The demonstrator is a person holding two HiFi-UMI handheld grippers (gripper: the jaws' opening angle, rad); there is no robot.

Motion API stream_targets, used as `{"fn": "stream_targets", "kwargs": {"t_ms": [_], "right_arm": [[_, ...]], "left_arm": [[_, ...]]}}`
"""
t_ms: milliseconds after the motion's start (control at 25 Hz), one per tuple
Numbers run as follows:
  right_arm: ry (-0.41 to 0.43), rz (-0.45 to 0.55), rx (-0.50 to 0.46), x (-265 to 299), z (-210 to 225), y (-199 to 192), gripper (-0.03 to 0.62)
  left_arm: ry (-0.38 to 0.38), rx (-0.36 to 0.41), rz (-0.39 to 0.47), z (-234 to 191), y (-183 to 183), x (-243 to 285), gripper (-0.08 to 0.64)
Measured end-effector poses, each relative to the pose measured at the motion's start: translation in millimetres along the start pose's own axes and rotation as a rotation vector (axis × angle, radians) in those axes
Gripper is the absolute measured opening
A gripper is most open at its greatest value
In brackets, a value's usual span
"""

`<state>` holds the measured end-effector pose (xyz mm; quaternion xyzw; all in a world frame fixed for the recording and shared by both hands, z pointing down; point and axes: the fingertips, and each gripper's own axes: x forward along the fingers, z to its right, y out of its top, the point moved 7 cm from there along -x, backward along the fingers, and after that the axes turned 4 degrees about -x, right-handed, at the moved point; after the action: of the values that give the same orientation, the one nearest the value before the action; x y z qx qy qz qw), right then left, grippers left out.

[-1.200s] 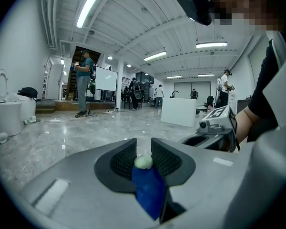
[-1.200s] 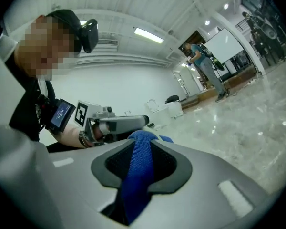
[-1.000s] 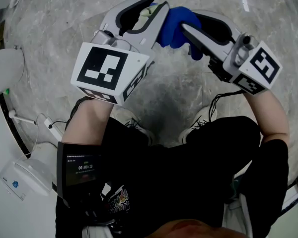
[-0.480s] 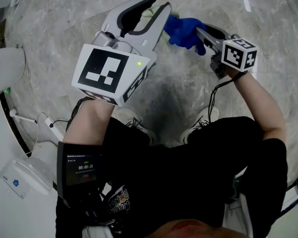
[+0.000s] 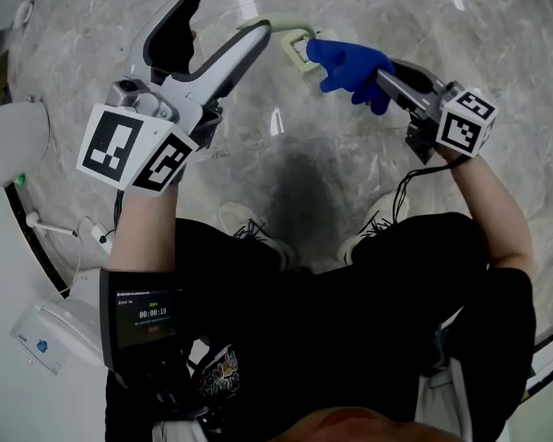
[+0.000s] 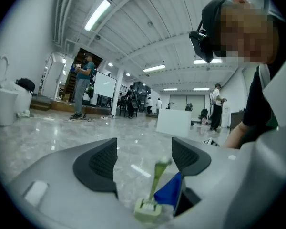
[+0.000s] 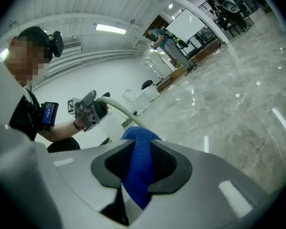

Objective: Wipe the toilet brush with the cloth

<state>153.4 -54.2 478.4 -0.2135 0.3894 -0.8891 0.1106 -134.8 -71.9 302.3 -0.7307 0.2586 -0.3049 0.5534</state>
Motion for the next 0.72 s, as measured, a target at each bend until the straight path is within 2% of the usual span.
{"fn": "stream_targets", "kwargs": {"t_ms": [120,240,320,400,480,600,720], "right_arm": [[0.034,0.02,0.008,-22.6,-7.4,-1.1,0.097],[0.04,0.056,0.024,-41.2,-8.1,-2.8,0.097],[0.017,0.061,0.04,-45.9,0.6,-10.5,0.097],[-0.017,0.053,0.064,-46.7,14.0,-22.1,0.097],[-0.037,0.041,0.086,-44.8,22.2,-30.5,0.097],[-0.019,0.015,0.093,-37.0,21.9,-34.8,0.097],[0.008,-0.036,0.078,-29.7,19.1,-38.8,0.097]], "left_arm": [[0.075,0.074,-0.12,-33.9,-28.4,-13.4,0.35],[0.093,0.123,-0.217,-48.0,-58.1,-24.3,0.373],[0.083,0.104,-0.319,-49.0,-89.7,-19.0,0.361],[0.057,0.053,-0.464,-42.0,-138.7,-2.7,0.291],[0.015,0.047,-0.567,-26.8,-178.2,18.0,0.264],[-0.025,0.106,-0.63,-17.1,-202.2,52.9,0.265],[0.021,0.107,-0.664,-33.2,-217.0,86.3,0.253]]}}
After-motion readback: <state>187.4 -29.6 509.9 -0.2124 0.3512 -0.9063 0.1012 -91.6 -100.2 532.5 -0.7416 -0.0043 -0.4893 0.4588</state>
